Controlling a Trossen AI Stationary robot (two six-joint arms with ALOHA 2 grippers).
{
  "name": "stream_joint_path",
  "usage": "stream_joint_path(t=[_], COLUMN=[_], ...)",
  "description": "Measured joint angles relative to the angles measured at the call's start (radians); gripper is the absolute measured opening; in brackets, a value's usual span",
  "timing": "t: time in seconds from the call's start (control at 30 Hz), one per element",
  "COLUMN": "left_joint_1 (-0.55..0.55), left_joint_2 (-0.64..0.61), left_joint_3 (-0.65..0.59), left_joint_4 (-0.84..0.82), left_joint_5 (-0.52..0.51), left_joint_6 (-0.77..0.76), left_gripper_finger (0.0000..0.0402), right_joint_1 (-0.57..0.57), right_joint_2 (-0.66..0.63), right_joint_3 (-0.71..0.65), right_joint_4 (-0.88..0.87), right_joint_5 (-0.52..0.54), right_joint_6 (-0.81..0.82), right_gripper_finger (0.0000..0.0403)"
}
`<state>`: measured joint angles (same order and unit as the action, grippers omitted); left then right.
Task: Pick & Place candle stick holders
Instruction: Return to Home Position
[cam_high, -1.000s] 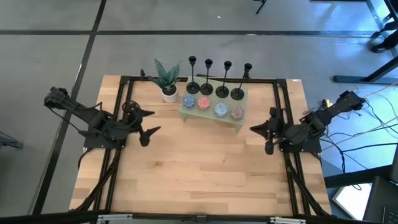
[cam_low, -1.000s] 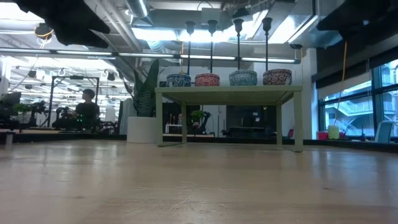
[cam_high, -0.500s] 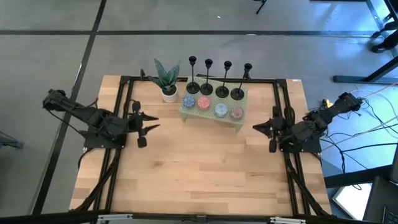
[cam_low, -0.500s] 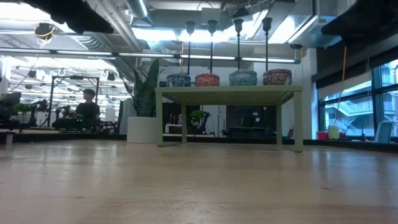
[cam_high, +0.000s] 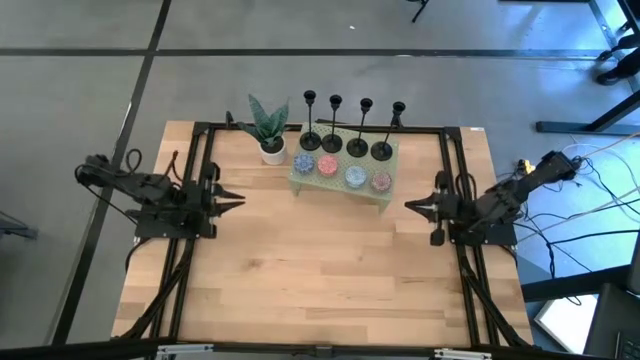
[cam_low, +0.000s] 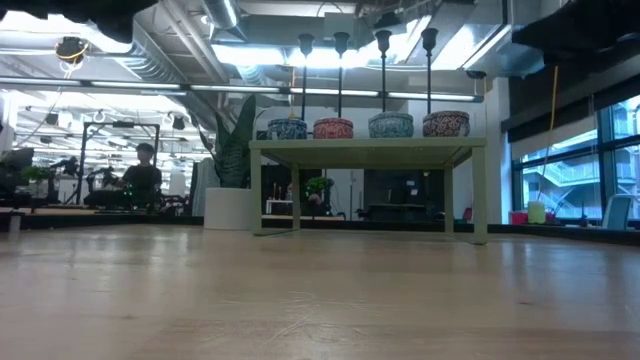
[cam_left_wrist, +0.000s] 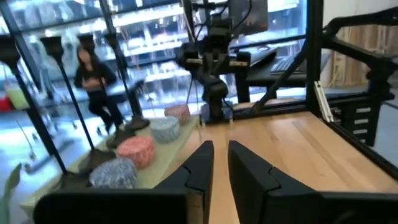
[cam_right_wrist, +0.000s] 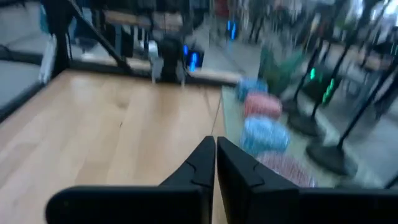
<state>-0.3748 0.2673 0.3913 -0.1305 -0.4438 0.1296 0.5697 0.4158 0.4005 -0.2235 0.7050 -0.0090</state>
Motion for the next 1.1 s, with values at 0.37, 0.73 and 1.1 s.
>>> stream_joint_path(t=[0.37,0.73,1.1], left_joint_1=[0.095,0.220,0.356], left_joint_2=[-0.096,-0.148,-0.153], left_joint_3=[-0.170,-0.261,-0.380], left_joint_4=[0.293,0.314,0.512], left_joint_5=[0.078,0.157,0.297], left_joint_6=[0.153,0.085,0.068], left_gripper_finger=[0.0037,0.0037,0.0037], right_joint_1=[0.000,0.000,-0.024], right_joint_2=[-0.250,-0.413,-0.414], right_joint_3=[-0.112,-0.221,-0.233], right_joint_4=[0.125,0.153,0.159], right_joint_5=[-0.150,-0.223,-0.351], right_joint_6=[-0.153,-0.220,-0.256], right_gripper_finger=[0.0021,0.0021,0.0021])
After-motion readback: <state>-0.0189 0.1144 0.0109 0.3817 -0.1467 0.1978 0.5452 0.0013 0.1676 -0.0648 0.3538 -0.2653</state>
